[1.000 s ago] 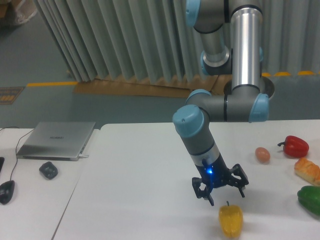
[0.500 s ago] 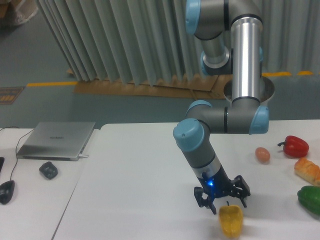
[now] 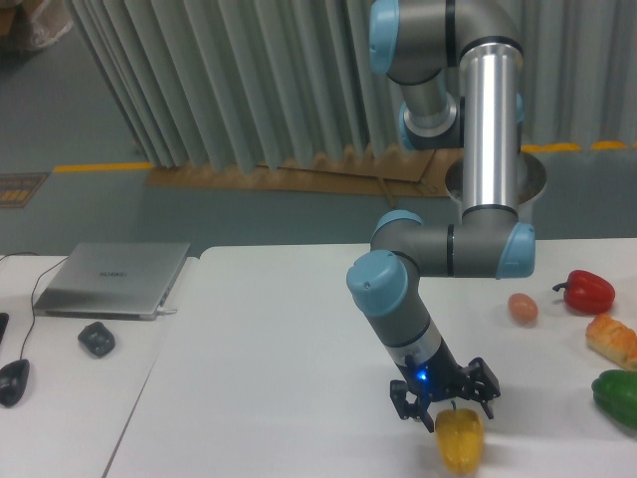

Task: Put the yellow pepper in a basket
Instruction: 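Close the gripper around the yellow pepper's top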

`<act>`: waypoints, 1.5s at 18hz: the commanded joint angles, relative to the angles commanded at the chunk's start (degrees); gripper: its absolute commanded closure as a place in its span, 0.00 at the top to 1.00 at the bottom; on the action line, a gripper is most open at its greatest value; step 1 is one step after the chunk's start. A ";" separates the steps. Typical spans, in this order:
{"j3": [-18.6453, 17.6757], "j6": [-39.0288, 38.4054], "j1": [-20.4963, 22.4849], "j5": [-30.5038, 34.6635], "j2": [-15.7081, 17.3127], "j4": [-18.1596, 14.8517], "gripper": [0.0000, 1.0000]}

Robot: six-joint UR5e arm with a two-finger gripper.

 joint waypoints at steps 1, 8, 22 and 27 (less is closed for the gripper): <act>-0.09 -0.17 0.00 0.00 -0.09 0.00 0.86; 0.00 -0.17 0.00 0.79 -1.05 0.53 1.00; 0.27 -0.88 -0.17 3.52 -2.55 0.62 0.93; 0.09 -0.62 -0.09 2.99 -1.32 0.53 0.55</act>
